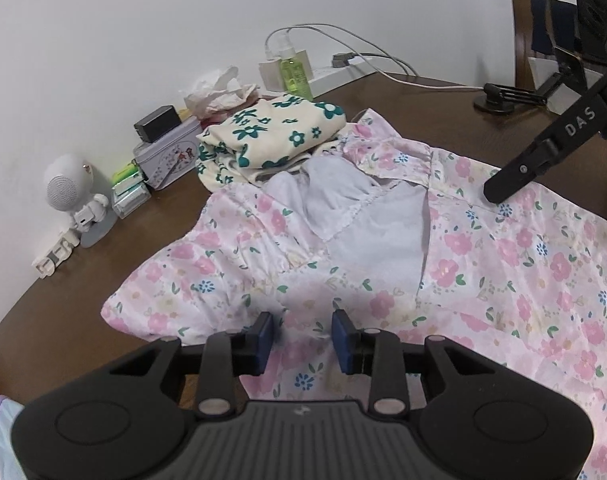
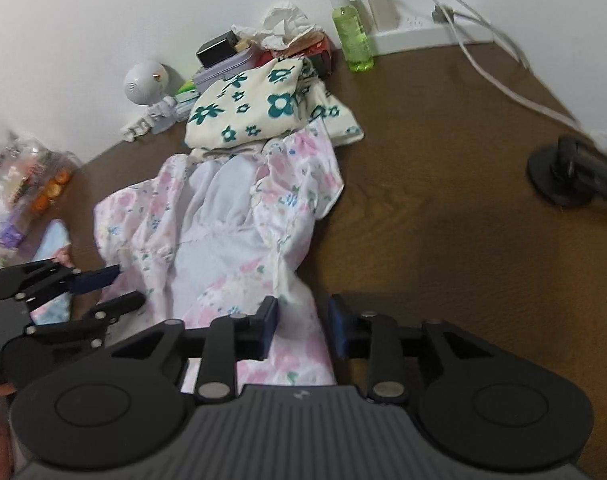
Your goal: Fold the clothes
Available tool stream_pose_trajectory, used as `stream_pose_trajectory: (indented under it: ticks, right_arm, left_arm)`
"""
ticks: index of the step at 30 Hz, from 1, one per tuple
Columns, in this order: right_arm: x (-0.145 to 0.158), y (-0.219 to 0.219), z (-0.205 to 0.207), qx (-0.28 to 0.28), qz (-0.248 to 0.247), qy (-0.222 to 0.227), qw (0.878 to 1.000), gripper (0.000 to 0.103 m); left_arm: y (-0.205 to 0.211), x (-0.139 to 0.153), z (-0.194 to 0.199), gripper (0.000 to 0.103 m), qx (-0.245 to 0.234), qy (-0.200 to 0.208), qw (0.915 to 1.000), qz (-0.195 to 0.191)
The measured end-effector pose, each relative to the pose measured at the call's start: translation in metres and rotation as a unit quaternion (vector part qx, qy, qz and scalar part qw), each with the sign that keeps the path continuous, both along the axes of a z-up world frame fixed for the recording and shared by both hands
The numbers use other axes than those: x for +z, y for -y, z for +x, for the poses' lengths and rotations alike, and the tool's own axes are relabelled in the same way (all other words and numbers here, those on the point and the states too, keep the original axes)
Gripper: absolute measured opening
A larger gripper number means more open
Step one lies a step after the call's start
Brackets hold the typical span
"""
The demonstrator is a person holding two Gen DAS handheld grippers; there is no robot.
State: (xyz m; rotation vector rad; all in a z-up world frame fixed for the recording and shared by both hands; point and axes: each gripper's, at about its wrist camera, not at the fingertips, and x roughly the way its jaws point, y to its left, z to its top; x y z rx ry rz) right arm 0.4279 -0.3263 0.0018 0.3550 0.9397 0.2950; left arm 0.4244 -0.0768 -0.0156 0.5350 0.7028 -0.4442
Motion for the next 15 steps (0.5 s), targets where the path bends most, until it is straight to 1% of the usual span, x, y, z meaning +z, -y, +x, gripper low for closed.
stream_pose_trajectory:
  ticks: [1, 2, 4, 6, 8, 10, 11, 12, 13, 15]
  right_arm:
    - [-0.002, 0.001, -0.001, 0.003, 0.010, -0.006, 1.000, 0.005]
    - [-0.004, 0.001, 0.000, 0.000, 0.017, -0.011, 1.000, 0.001]
    - [-0.002, 0.000, 0.002, -0.014, 0.026, -0.015, 0.999, 0.000]
    - [0.013, -0.007, 0.001, -0.014, 0.028, -0.003, 0.999, 0.000]
    - [0.026, -0.036, 0.000, 0.011, 0.003, 0.005, 1.000, 0.000]
    - [0.038, -0.068, 0.001, 0.040, -0.027, 0.011, 0.999, 0.000]
    - [0.044, -0.084, 0.001, 0.055, -0.042, 0.015, 0.998, 0.000]
    - [0.049, -0.100, 0.001, 0.070, -0.057, 0.018, 0.996, 0.000]
    - [0.055, -0.116, 0.001, 0.084, -0.072, 0.021, 0.994, 0.000]
    - [0.067, -0.148, 0.001, 0.113, -0.101, 0.028, 0.988, 0.000]
  left_arm:
    - [0.000, 0.000, -0.001, 0.030, -0.001, 0.001, 1.0000, 0.001]
    - [0.000, 0.000, -0.003, 0.030, -0.003, 0.002, 1.0000, 0.002]
    - [-0.001, 0.000, -0.006, 0.030, -0.002, 0.001, 1.0000, -0.002]
    - [-0.002, -0.001, -0.008, 0.030, -0.004, 0.005, 1.0000, -0.004]
    - [-0.003, -0.001, -0.008, 0.030, -0.001, 0.003, 0.9999, -0.011]
    - [-0.009, -0.001, -0.005, 0.030, 0.009, -0.008, 0.9993, -0.034]
    - [-0.012, -0.001, -0.003, 0.033, 0.014, -0.014, 0.9987, -0.046]
    - [-0.017, 0.002, -0.005, 0.039, 0.021, -0.019, 0.9980, -0.057]
    - [-0.023, 0.004, -0.007, 0.039, 0.028, -0.025, 0.9971, -0.066]
    - [-0.039, 0.014, -0.025, 0.040, 0.028, -0.009, 0.9968, -0.074]
